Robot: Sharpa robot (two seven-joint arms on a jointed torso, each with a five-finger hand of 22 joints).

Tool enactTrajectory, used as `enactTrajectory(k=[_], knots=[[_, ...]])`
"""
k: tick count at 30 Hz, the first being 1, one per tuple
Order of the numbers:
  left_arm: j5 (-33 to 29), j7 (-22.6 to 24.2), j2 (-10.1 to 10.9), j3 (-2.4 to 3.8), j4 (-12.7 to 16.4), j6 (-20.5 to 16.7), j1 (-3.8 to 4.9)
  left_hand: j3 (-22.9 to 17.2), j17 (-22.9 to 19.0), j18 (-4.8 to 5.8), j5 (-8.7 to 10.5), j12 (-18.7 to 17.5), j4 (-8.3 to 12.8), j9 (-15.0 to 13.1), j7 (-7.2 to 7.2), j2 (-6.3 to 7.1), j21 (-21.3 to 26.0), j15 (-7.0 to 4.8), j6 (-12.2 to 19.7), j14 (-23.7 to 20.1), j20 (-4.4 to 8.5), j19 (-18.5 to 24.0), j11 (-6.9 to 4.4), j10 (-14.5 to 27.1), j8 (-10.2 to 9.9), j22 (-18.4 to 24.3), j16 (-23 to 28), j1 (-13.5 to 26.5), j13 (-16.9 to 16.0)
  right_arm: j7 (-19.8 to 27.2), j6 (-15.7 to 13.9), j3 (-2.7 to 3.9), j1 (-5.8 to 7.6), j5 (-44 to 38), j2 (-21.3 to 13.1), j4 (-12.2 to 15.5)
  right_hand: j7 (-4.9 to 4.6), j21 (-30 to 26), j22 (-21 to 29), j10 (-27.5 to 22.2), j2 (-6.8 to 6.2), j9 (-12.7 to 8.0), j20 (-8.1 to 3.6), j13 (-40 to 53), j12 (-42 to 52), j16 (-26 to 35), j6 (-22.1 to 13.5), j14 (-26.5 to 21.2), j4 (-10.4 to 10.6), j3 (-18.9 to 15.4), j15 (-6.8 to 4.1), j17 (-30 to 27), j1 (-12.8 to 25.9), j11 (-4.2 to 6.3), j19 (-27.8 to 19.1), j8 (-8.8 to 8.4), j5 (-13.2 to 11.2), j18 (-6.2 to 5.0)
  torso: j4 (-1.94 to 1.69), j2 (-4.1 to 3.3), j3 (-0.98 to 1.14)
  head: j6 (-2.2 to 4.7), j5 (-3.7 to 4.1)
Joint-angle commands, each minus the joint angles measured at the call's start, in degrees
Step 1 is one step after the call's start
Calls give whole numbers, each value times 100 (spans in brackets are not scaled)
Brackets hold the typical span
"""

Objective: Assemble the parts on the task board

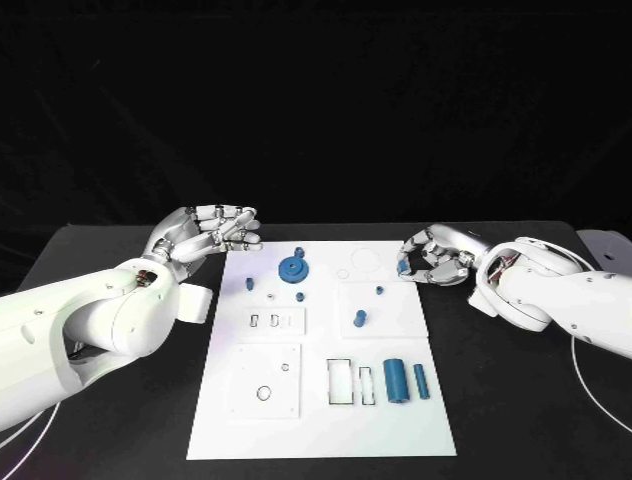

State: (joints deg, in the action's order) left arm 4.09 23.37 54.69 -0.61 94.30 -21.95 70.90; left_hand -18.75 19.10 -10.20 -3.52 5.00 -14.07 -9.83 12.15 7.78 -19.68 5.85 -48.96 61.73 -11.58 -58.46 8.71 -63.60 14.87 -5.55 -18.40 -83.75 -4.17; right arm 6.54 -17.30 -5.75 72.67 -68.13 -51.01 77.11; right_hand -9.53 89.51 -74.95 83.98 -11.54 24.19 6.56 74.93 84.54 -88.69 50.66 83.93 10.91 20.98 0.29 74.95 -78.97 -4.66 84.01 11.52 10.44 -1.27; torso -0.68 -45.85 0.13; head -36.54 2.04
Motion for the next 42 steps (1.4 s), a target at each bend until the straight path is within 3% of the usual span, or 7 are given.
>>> enactTrajectory(k=[1,15,21,27,30,37,42], knots=[[21,23,-12,4,1,103,4,-42,7,-28,30,-29,-1,-3,14,44,26,-8,-21,-18,-4,7,11,4,10,6,28,4,7,-34,151,-3,-6,-90,24,-18,-1,15,-1475,106,51,8,16,933,13,-29,37,522,2,36,33,1104,23,-7,574,35,21,117,-4,1,5,-21,-13],[21,13,-8,4,-15,107,4,-48,13,-28,31,-41,-3,0,19,44,26,-6,-12,-16,-5,6,16,15,3,7,29,7,11,-79,116,-8,-44,-83,89,-90,54,21,-1481,131,107,20,-11,959,39,-31,229,523,-14,127,-4,1110,52,38,578,91,8,118,-2,0,6,-44,-17],[21,10,-8,4,-19,105,4,-48,13,-28,31,-41,-3,0,19,44,26,-6,-12,-16,-5,6,16,15,3,7,29,7,11,-101,23,-9,-46,-83,90,-101,148,26,-1486,150,208,58,-67,976,54,-31,445,524,-51,242,-71,1111,58,119,582,201,-7,120,0,4,5,-45,-15],[21,8,-6,4,-21,104,4,-48,13,-28,31,-41,-3,0,19,44,26,-6,-12,-16,-5,6,16,15,3,7,29,7,11,-80,-274,-9,-47,-67,85,-91,252,49,-1505,188,406,122,-147,1009,83,-31,615,527,-149,421,-157,1120,19,213,599,339,-21,127,-2,5,4,-50,-12],[21,6,-6,4,-23,104,4,-48,13,-28,31,-41,-3,0,19,44,26,-6,-12,-16,-5,6,16,15,3,7,29,7,11,-58,-414,-8,-47,-49,81,-58,286,49,-1505,201,475,156,-185,1019,90,-33,634,529,-222,532,-191,1128,13,247,599,396,-218,127,-3,5,4,-49,-15],[21,4,-7,4,-30,106,3,-55,18,-28,31,-52,-4,2,24,45,26,-3,-4,-16,-6,6,21,24,-3,8,32,10,15,-210,-754,-2,-34,-30,27,247,295,49,-1505,183,542,184,-205,996,64,-35,605,531,-307,661,-205,1138,4,262,599,432,-189,127,7,11,1,-52,-28],[21,-1,-18,4,-56,109,3,-55,18,-28,31,-52,-4,2,24,45,26,-3,-4,-16,-6,6,21,24,-3,8,32,10,15,-556,-996,6,78,-222,-39,799,280,49,-1505,163,576,197,-206,971,37,-36,562,533,-317,713,-199,1144,62,250,599,438,-212,127,2,22,-9,-48,-28]])
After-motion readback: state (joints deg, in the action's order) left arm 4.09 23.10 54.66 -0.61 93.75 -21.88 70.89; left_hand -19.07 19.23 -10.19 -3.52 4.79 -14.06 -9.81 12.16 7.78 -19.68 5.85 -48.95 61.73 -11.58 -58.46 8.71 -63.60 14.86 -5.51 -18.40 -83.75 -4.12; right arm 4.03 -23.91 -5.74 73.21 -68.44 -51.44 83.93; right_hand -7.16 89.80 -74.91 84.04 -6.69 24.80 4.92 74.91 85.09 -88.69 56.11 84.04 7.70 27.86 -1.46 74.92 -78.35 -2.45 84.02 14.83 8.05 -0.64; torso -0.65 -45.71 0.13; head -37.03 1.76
